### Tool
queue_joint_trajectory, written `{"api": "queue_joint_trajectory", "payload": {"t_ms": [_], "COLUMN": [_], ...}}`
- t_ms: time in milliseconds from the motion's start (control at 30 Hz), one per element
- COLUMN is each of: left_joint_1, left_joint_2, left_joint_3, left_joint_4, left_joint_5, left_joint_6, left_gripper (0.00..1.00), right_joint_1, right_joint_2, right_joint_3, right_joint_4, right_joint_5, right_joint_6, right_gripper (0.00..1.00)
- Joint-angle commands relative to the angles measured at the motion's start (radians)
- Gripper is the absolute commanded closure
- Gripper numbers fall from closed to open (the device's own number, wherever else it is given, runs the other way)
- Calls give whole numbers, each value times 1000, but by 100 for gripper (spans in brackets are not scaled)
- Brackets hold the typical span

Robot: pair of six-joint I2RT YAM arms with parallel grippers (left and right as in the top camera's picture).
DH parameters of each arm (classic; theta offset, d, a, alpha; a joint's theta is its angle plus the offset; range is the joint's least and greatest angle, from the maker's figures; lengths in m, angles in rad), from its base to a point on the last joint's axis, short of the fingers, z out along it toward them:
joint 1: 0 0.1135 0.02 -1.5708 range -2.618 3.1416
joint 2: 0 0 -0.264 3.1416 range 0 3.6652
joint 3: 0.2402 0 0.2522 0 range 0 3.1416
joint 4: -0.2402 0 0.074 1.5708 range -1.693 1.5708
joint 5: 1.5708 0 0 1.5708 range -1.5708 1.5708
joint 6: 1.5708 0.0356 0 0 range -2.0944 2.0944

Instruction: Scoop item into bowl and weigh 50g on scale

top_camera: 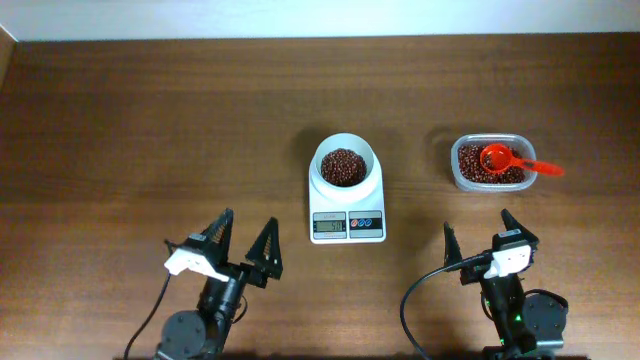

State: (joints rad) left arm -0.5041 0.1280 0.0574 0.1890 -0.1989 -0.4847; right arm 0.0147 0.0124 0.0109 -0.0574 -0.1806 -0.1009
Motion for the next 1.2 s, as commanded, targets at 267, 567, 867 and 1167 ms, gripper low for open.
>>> {"api": "queue_joint_trajectory", "payload": {"t_ms": [267,567,867,1167], "left_joint_1": [147,147,147,147], "left_joint_2": [-123,-123,-123,-123], "left_joint_3": [-48,-48,-48,-48], "left_joint_4": [-260,-262,-261,-261], "left_joint_5": [47,64,64,64], "left_joint_6": [349,374,374,374], "left_gripper": [1,1,1,1], "right_joint_1": [5,5,5,5], "right_joint_2": [-7,-7,-7,-7], "right_joint_3": [-5,-5,-5,-5], "right_joint_4": [-6,-6,-6,-6], "right_joint_5": [2,2,2,2], "right_joint_6": [12,12,12,12], "right_gripper": [1,1,1,1]}}
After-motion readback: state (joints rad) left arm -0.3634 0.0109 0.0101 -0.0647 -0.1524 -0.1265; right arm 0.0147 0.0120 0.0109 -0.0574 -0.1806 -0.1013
